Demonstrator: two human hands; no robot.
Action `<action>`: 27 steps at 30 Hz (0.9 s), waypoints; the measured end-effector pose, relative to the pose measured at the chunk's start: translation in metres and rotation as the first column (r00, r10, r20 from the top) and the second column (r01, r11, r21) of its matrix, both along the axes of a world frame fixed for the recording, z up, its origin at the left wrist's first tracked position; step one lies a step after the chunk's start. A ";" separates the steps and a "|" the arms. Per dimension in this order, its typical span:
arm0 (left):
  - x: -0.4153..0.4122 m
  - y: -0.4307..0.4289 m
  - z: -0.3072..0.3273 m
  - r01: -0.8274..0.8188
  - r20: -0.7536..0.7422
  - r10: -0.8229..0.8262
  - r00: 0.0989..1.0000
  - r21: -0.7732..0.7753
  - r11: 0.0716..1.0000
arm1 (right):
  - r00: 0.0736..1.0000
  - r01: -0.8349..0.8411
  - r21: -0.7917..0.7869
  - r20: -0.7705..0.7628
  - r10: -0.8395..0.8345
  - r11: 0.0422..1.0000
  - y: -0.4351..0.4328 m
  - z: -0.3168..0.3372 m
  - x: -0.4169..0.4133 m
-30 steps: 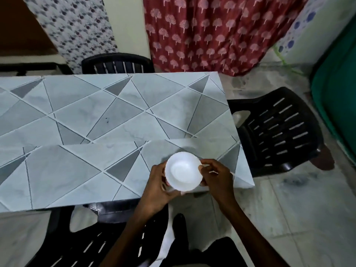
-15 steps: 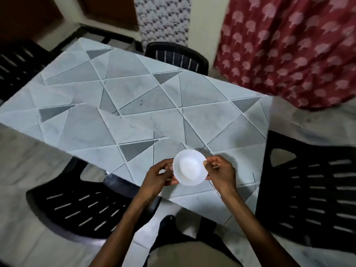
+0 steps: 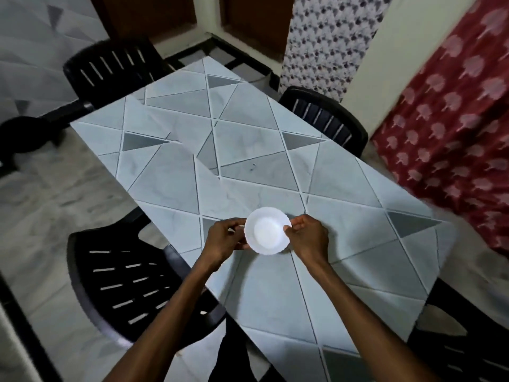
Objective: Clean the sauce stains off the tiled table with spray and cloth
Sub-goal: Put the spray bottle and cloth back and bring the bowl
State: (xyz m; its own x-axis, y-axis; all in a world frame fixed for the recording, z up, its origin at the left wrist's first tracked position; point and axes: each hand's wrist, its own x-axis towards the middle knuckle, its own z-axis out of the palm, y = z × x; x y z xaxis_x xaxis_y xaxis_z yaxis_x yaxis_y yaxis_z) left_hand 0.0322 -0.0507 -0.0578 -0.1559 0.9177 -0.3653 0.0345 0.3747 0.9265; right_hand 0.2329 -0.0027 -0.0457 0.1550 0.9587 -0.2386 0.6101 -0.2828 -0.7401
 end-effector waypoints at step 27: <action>-0.137 0.267 -0.055 0.089 -0.041 -0.093 0.995 -0.095 0.991 | 0.995 0.007 -0.029 0.098 -0.004 1.000 0.250 -0.057 -0.136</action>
State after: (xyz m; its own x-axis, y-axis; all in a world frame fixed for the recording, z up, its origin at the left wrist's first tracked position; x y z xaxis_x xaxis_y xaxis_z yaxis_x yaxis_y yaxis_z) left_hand -0.1046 0.2163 -0.1132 -0.0917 0.8911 -0.4444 0.1133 0.4527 0.8844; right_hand 0.0974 0.2471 -0.1031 0.1843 0.9507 -0.2495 0.6780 -0.3067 -0.6680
